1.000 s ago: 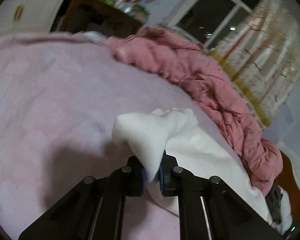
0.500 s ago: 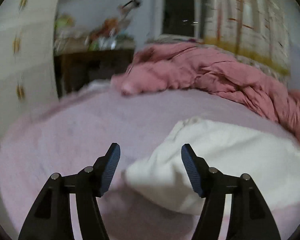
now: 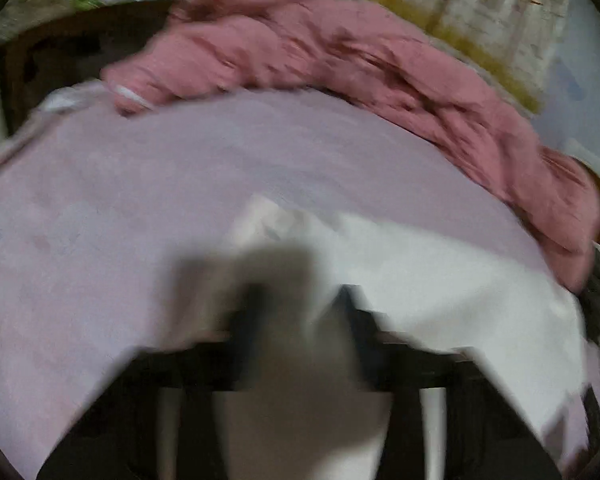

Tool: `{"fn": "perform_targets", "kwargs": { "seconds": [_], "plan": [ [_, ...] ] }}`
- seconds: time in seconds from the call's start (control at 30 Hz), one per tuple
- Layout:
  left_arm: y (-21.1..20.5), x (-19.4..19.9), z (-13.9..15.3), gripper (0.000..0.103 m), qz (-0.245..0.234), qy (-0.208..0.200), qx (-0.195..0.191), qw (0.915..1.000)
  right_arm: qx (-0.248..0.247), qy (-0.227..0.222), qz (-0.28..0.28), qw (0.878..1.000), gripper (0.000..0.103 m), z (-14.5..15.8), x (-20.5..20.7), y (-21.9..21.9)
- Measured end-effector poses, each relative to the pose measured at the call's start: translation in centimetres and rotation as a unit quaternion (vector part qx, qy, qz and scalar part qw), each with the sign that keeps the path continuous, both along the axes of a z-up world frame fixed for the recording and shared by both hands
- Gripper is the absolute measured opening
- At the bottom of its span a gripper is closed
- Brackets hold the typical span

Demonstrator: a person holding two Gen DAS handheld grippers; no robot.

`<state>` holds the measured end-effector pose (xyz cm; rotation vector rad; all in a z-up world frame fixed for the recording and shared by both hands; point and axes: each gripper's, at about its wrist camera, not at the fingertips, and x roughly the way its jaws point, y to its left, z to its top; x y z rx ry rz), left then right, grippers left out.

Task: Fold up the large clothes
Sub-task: 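Release the corner and hold both grippers open above the bundle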

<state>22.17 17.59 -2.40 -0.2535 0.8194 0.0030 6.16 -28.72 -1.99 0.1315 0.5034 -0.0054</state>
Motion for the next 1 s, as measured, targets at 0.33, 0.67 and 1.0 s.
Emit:
{"fn": "perform_targets", "kwargs": {
  "seconds": [0.33,0.67,1.0],
  "plan": [
    [5.7,-1.4,-0.6,0.008,0.077,-0.031,-0.068,0.9942,0.026,0.102,-0.028,0.994,0.045,-3.1,2.6,-1.6],
    [-1.0,-8.1,3.6,0.024,-0.051,-0.102,-0.062,0.9915,0.025,0.084,-0.027,0.996,0.051,-2.6,1.8,-1.5],
    [-9.5,-10.3,2.6,0.025,-0.152,-0.114,-0.019,0.9816,0.069,0.062,0.034,0.995,0.063,-2.1,-0.5,-1.1]
  ]
}}
